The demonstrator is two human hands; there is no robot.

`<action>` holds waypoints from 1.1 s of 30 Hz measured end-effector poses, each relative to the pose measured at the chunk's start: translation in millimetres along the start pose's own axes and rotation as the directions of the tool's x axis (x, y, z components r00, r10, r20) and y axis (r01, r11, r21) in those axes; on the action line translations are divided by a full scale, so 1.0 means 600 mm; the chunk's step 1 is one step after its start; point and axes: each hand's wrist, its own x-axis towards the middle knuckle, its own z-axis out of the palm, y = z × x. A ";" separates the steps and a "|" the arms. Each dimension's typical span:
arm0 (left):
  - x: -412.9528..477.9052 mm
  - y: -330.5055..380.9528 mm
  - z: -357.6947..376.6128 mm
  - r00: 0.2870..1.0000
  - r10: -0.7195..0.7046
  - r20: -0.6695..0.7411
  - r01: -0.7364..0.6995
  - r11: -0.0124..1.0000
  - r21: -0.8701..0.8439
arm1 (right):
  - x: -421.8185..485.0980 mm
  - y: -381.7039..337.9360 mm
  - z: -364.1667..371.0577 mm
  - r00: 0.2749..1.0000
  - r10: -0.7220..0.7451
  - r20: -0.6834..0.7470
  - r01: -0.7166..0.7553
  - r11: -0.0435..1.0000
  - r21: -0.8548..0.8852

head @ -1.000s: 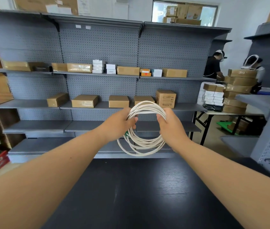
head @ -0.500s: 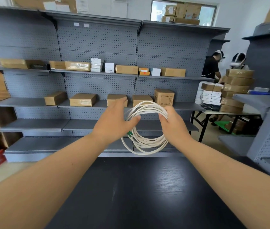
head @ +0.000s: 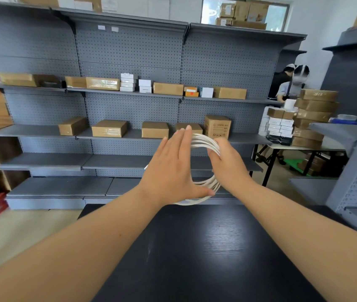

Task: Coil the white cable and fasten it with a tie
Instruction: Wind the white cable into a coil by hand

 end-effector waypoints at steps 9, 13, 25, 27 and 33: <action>-0.021 0.011 0.033 1.000 -0.028 0.009 0.027 0.996 0.085 | 0.005 -0.013 0.005 0.995 0.098 -0.003 -0.097 0.987 0.129; -0.023 0.013 0.036 0.999 -0.040 0.011 0.038 0.989 0.142 | 0.008 -0.017 0.010 0.993 0.120 0.005 -0.119 0.978 0.172; -0.014 -0.024 0.034 0.991 0.019 -0.135 -0.004 0.993 0.115 | 0.010 -0.028 0.008 0.983 0.128 0.128 -0.165 0.927 0.338; -0.012 -0.029 0.028 0.989 0.023 -0.149 -0.009 0.996 0.091 | 0.010 -0.031 0.004 0.980 0.121 0.159 -0.171 0.920 0.354; -0.005 -0.043 0.017 0.979 0.034 -0.202 -0.043 0.998 -0.037 | 0.009 -0.037 -0.010 0.962 0.123 0.242 -0.199 0.926 0.320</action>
